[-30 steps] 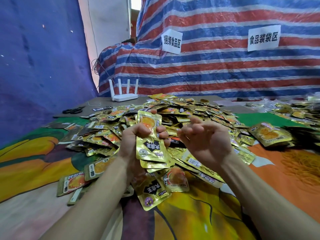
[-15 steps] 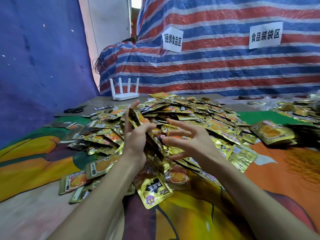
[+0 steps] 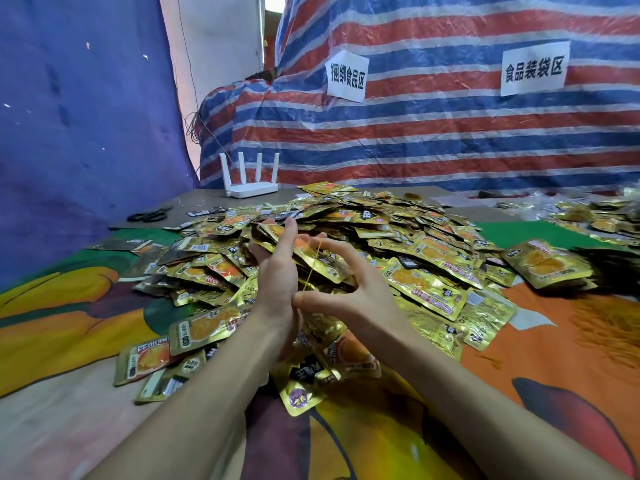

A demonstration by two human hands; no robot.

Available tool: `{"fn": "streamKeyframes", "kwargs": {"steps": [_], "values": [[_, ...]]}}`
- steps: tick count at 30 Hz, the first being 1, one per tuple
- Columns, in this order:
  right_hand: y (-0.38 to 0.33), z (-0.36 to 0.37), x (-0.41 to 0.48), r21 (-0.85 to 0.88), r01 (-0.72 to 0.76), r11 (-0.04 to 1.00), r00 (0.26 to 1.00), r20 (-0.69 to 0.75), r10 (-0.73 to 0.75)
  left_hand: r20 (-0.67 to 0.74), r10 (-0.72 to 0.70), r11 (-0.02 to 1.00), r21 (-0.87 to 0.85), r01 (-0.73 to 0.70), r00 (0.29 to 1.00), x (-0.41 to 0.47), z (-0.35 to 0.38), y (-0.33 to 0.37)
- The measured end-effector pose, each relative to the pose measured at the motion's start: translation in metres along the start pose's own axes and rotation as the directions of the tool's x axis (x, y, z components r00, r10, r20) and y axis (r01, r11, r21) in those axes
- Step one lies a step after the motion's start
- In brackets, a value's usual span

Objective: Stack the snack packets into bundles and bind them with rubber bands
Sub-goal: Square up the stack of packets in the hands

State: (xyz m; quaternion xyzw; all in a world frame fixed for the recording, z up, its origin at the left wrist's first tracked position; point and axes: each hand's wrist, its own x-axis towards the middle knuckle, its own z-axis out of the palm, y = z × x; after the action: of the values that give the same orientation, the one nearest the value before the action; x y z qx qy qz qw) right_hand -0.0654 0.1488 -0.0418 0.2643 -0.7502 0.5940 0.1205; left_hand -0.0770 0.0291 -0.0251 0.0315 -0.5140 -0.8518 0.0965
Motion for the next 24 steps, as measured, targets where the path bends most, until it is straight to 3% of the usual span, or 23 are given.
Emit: {"fn": "streamKeyframes", "kwargs": {"steps": [6,10,13,17,20,24], "values": [[0.002,-0.006,0.001,-0.009,-0.008,1.0,0.999,-0.045,0.008,0.141,-0.089,0.996,-0.016,0.092,0.986,0.004,-0.004,-0.002],[0.004,-0.009,0.005,0.157,-0.155,0.975,0.987,0.064,0.146,0.039,-0.044,0.995,-0.086,0.047,0.998,0.006,-0.004,-0.008],[0.006,0.002,0.01,0.375,-0.234,0.897,0.952,-0.097,0.289,0.014,0.047,0.989,-0.144,-0.045,0.999,0.003,0.002,-0.013],[0.007,0.013,0.015,0.492,-0.337,0.803,0.835,-0.238,0.496,0.085,0.191,0.974,-0.143,-0.178,0.978,0.0,0.011,-0.024],[0.007,0.012,0.017,0.603,-0.389,0.697,0.796,-0.161,0.584,0.073,0.133,0.989,-0.069,-0.128,0.988,-0.001,0.013,-0.026],[-0.002,0.0,0.019,0.577,-0.454,0.678,0.84,0.025,0.542,0.004,0.116,0.992,-0.049,-0.116,0.993,0.002,0.009,-0.019]]}}
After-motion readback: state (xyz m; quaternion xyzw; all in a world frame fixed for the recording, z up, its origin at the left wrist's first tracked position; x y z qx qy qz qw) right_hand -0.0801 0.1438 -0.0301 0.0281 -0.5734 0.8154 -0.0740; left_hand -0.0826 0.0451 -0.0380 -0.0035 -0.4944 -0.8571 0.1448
